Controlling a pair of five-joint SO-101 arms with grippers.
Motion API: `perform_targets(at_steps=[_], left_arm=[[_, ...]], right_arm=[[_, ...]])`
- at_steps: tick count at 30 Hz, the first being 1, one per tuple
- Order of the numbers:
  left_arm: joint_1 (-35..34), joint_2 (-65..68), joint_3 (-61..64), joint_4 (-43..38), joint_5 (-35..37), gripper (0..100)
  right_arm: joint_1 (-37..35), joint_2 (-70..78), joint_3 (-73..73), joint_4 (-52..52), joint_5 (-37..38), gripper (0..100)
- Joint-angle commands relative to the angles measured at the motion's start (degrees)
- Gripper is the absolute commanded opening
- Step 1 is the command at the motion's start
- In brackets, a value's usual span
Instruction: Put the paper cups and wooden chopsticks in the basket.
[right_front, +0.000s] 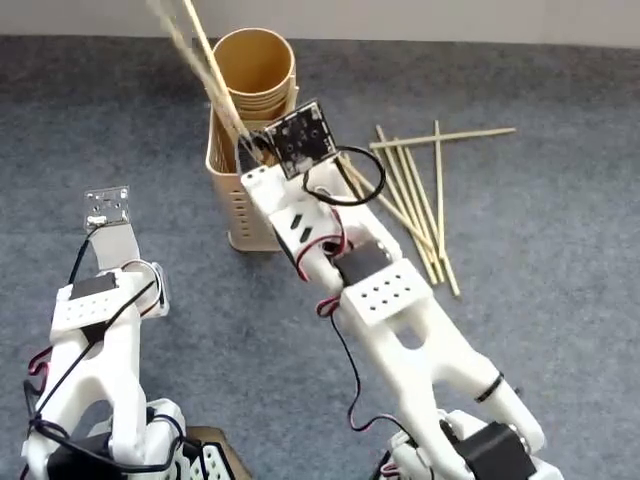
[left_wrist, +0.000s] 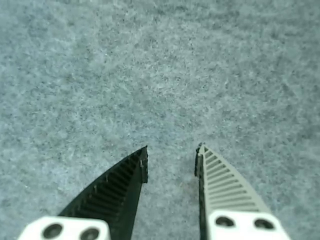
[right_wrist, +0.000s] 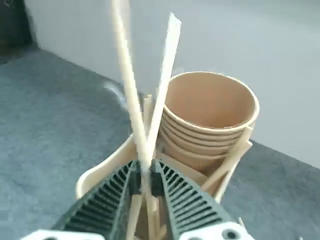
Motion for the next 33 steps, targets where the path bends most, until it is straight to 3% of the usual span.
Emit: perform_targets(at_steps=[1, 18, 22, 27, 33], left_arm=[[0.84, -1.36, -0.22, -0.79, 0.35, 17], [0.84, -1.36, -0.22, -0.79, 0.26, 17], [0.84, -1.36, -0.22, -0.70, 0.26, 17], [0.84, -1.36, -0.22, -0.70, 0.26, 17], [0.84, -1.36, -0.22, -0.70, 0.26, 17]], right_arm=[[1.98, 2.59, -4.35, -1.01, -0.53, 1.1], [3.03, 11.56, -13.85, -1.01, -0.44, 1.1], [3.91, 13.32, -15.78, -0.31, -0.35, 8.9], [5.23, 13.32, -20.53, 14.55, 0.00, 18.6], [7.60, 12.00, -27.56, 25.89, 3.52, 19.7]])
